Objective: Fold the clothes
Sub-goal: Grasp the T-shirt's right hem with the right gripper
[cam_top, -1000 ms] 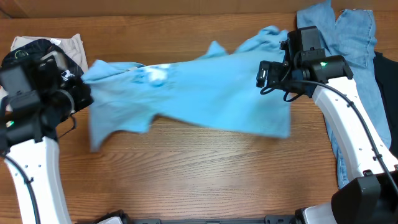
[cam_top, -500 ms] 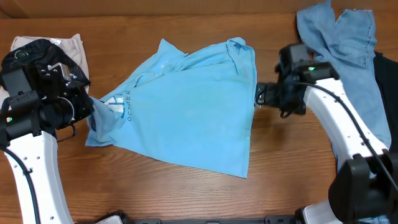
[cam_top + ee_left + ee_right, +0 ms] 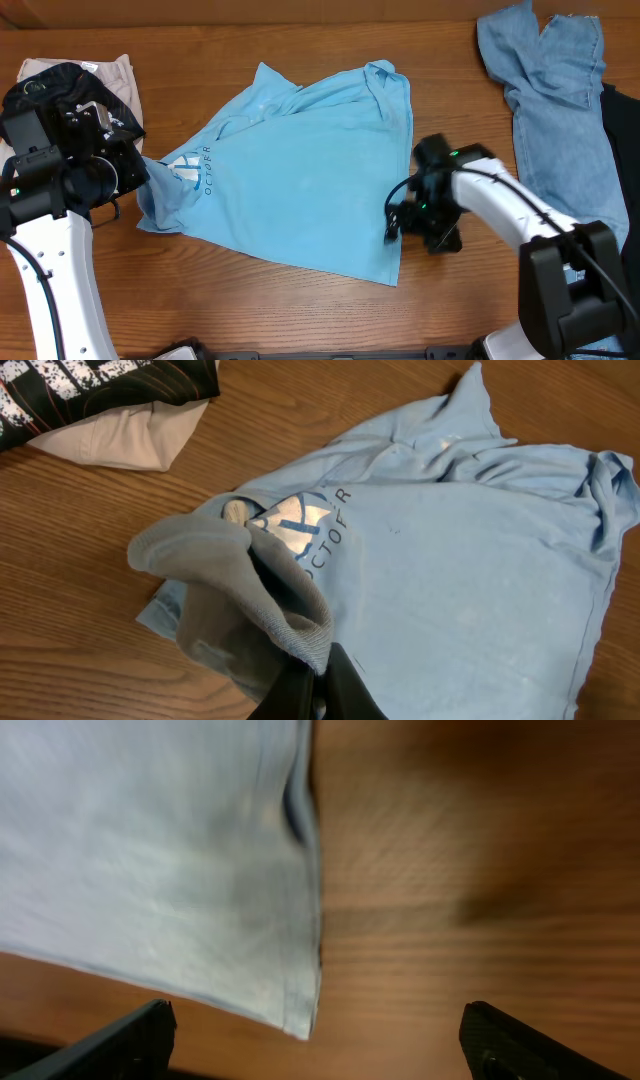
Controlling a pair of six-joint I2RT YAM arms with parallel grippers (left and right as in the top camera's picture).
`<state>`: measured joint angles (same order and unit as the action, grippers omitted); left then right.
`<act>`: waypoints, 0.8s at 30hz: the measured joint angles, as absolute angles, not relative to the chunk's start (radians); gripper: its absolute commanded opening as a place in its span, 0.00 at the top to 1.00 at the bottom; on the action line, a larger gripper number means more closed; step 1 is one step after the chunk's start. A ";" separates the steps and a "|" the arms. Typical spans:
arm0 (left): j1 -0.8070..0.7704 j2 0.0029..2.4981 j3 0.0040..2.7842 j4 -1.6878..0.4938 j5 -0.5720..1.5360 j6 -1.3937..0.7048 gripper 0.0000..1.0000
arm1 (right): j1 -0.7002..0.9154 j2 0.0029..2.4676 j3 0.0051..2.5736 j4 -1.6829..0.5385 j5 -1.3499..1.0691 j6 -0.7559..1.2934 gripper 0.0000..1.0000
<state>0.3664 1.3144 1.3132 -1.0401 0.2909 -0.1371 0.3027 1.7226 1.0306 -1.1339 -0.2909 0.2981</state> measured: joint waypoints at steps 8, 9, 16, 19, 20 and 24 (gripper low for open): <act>0.366 1.314 1.313 -1.040 0.290 -0.133 0.95 | 0.484 1.723 0.912 -1.045 -0.315 0.462 0.09; 0.366 1.314 1.313 -1.040 0.290 -0.131 0.95 | 0.500 1.723 0.897 -1.015 -0.315 0.484 0.11; 0.366 1.314 1.313 -1.040 0.287 -0.131 0.94 | 0.542 1.708 0.867 -0.957 -0.334 0.566 0.65; 0.366 1.314 1.313 -1.041 0.287 -0.130 0.94 | 0.554 1.708 0.854 -0.947 -0.342 0.577 0.95; 0.366 1.314 1.313 -1.041 0.287 -0.130 0.93 | 0.559 1.708 0.850 -0.942 -0.345 0.572 0.96; 0.366 1.314 1.313 -1.041 0.287 -0.130 0.94 | 0.564 1.708 0.844 -0.928 -0.352 0.583 0.96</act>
<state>0.3664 1.3144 1.3132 -1.0412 0.2871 -0.1303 0.5640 1.7084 0.8440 -0.9279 -0.3515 0.5831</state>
